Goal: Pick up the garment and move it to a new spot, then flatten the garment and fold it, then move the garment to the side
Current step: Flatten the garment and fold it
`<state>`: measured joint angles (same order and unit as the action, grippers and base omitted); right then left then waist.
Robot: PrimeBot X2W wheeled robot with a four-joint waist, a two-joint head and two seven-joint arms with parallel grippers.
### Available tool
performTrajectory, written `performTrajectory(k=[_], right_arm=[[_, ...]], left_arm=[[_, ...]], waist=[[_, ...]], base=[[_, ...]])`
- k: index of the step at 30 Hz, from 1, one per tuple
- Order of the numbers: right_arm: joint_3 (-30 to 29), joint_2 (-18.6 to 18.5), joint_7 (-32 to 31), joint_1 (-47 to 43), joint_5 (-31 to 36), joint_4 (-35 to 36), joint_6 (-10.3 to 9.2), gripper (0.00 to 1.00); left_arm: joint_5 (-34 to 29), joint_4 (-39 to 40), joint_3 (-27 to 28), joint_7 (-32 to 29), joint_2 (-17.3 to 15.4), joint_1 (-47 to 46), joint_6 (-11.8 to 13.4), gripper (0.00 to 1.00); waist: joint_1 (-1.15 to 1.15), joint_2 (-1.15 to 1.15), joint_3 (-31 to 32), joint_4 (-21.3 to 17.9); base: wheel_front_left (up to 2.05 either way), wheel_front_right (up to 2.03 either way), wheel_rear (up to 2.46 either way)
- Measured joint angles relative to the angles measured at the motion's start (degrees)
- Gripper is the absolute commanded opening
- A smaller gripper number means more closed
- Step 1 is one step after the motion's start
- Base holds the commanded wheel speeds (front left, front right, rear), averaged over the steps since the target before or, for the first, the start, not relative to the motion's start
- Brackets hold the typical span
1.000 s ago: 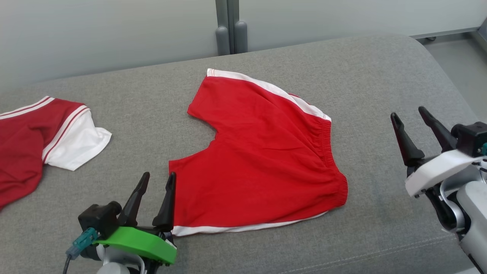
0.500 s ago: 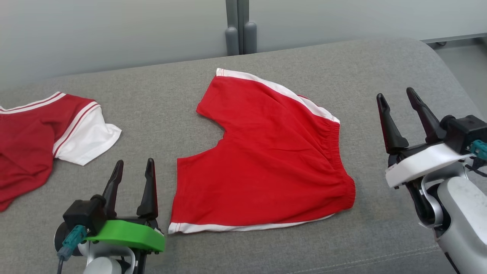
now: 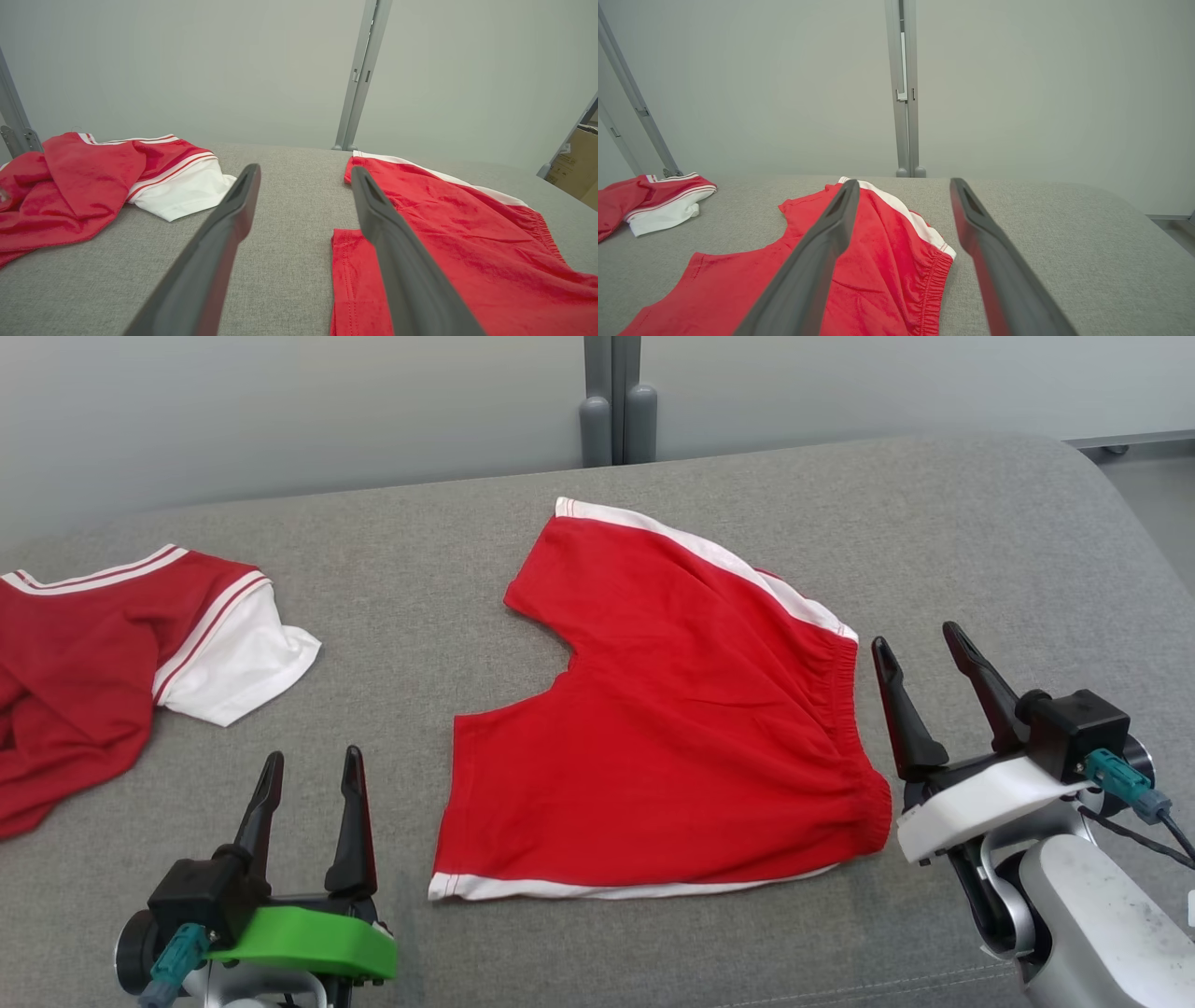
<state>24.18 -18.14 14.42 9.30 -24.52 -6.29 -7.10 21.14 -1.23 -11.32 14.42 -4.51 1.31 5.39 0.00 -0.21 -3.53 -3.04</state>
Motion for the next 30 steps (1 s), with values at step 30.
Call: performTrajectory(k=[30], right_arm=[[-1.8, 2.6, 0.0, -3.9, 4.4, -2.2, 0.74, 1.00]], left_arm=[[-0.1, -2.7, -2.1, 0.0, 1.4, 4.4, -1.1, 1.00]], waist=[[0.00, 0.00, -1.3, 0.2]], base=[[0.00, 0.00, 0.00]])
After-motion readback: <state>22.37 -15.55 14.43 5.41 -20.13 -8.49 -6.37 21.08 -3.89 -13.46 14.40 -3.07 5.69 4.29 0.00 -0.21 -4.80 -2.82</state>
